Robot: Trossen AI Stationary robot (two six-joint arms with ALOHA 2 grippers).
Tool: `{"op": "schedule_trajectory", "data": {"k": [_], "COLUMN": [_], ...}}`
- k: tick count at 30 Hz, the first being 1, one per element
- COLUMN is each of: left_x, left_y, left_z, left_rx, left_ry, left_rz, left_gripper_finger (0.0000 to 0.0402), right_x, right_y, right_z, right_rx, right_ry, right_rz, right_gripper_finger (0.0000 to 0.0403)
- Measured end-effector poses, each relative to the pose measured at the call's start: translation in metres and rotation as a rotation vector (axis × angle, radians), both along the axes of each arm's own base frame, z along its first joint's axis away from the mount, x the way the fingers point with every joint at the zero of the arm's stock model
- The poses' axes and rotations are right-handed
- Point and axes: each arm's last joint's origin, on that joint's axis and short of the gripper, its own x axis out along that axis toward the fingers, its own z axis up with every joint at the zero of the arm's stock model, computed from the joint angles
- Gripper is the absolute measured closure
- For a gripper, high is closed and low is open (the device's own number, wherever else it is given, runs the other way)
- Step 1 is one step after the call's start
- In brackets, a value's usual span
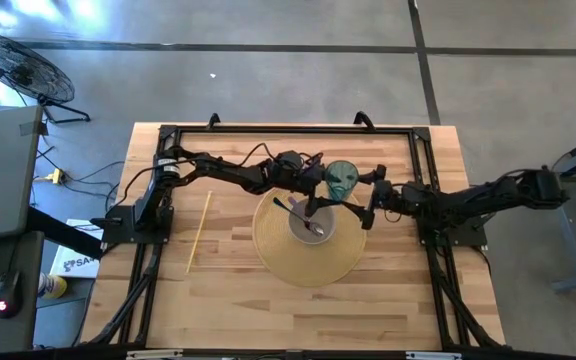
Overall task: Pick & Place Utensil
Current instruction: Put the green cup to the top right of the white bowl on the table placemat
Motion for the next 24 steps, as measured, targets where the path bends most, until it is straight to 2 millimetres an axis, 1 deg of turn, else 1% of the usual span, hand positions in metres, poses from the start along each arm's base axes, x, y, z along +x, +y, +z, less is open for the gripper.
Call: {"op": "schedule_trajectory", "data": {"k": [3, 8, 13, 17, 20, 24], "left_x": [0.0, 0.001, 0.001, 0.001, 0.001, 0.001], "left_y": [-0.001, -0.005, -0.008, -0.009, -0.009, -0.008], "left_z": [0.0, 0.0, -0.002, -0.002, -0.001, -0.001], "left_rx": [0.0, 0.0, -0.005, -0.008, -0.011, -0.012], "left_ry": [0.003, -0.002, 0.014, 0.021, 0.02, 0.022], "left_rz": [-0.002, -0.011, -0.028, -0.031, -0.029, -0.022], "left_gripper_finger": [0.0071, 0.0071, 0.0071, 0.0071, 0.0071, 0.0071], "right_x": [0.001, 0.009, 0.023, 0.028, 0.028, 0.028], "right_y": [-0.004, -0.011, -0.011, -0.012, -0.012, -0.012], "right_z": [0.001, 0.001, -0.001, 0.001, 0.005, 0.004], "right_rx": [0.045, 0.091, 0.066, 0.055, 0.038, 0.029], "right_ry": [-0.026, -0.006, 0.051, 0.015, -0.015, -0.006], "right_rz": [0.013, 0.011, 0.061, 0.057, 0.059, 0.052], "right_gripper_finger": [0.0016, 0.0005, 0.0005, 0.0004, 0.0012, 0.0036]}}
